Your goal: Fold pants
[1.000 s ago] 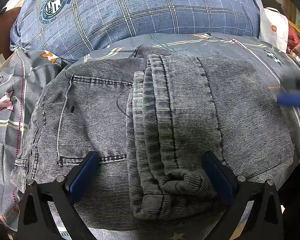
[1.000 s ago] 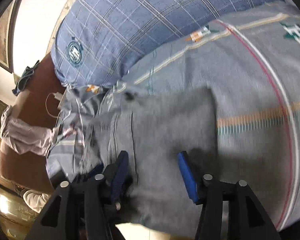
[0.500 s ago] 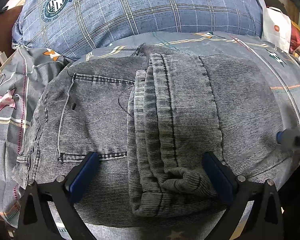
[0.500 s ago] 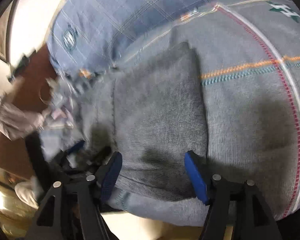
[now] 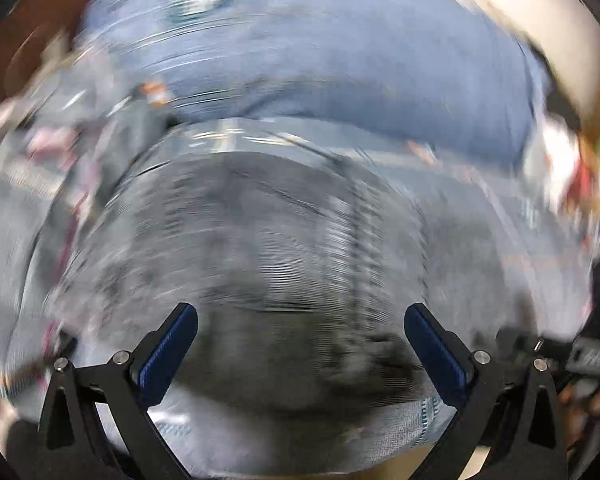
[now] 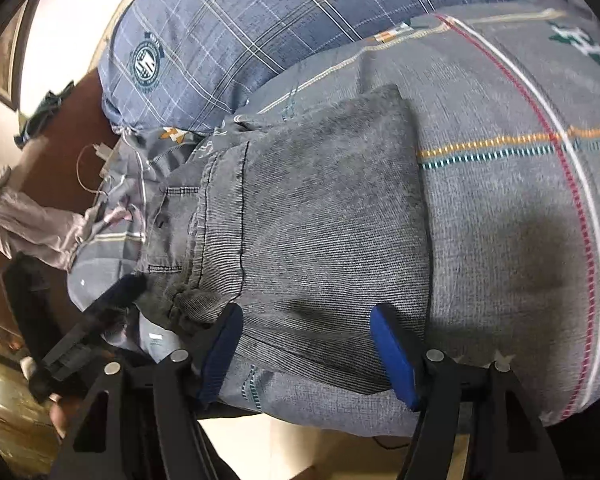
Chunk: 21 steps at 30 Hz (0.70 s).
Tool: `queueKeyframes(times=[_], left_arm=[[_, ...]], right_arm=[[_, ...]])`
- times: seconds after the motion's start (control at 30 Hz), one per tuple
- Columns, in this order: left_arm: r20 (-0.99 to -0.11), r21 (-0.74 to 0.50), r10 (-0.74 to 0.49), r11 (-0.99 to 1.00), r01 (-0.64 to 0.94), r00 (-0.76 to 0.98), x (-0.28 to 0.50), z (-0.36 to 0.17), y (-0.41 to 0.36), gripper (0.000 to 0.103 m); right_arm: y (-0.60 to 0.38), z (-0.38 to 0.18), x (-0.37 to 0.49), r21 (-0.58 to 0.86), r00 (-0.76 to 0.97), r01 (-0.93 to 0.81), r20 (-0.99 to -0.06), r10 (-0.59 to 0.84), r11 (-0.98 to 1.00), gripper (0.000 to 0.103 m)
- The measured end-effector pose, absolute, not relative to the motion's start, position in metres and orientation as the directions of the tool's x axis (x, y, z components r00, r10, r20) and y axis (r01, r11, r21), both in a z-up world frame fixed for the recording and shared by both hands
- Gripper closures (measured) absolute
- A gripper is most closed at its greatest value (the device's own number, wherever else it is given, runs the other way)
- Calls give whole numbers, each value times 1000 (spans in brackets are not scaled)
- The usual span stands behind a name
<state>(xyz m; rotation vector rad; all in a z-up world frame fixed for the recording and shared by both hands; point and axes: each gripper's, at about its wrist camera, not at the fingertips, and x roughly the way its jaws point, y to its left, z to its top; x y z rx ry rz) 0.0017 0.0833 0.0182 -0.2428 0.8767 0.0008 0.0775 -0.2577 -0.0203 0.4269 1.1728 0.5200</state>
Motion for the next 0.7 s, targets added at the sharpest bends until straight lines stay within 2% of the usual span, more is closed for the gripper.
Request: queueKeyframes(times=[0.1,0.2,0.27,0.47,0.6,0.7], left_arm=[[-769,-399,-119,857,-326,628,-9,0,153,0],[-794,-499,-171,731,-465,583,-8,-26,198,2],[-785,-543,-220,695,-472,579,-4,-33,209,2],[-767,-586,-238,639,-498,596,4,-38,224,2],[-757,-598,-244,634,-491,606,13,-39,226,3],[-750,-605,-242,628,-489,616,19,-40,230,13]], right_arm=[[-248,-5,79,545,322,-172,-756,570,821,33],[-232,19,83,535,334,-225,-743,580,814,33],[-206,35,86,531,321,-290,-730,603,797,33],[-110,52,128,557,189,-401,-726,661,727,33],[-64,34,180,660,89,-315,-694,714,681,33],[-38,3,218,646,62,-245,-734,676,723,31]])
